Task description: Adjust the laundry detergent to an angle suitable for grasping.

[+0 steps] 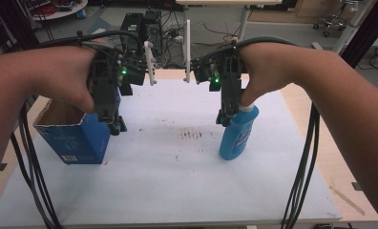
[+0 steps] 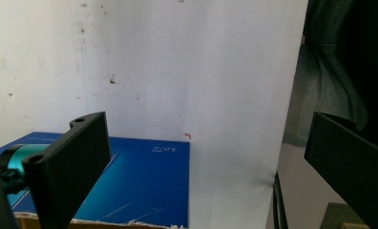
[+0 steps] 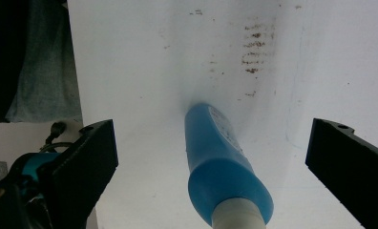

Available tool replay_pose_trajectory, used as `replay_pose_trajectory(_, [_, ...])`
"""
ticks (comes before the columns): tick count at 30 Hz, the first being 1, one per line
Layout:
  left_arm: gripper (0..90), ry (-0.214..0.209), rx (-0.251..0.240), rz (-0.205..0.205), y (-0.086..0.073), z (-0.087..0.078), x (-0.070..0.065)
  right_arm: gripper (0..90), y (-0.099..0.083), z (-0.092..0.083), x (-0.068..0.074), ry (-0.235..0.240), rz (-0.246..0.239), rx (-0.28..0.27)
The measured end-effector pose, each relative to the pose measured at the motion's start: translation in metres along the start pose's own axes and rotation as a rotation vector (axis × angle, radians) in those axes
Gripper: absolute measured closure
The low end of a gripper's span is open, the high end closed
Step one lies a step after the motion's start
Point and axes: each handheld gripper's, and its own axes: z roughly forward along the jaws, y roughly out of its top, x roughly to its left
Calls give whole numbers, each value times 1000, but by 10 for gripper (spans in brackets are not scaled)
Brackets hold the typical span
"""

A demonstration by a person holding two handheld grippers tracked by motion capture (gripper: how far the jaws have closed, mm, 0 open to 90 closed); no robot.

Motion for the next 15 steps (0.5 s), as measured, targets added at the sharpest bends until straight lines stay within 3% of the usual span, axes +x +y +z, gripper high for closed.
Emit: replay_pose_trajectory(15, [17,-4,2,2,2,3,0,27,-1,0,2,3,-5,3])
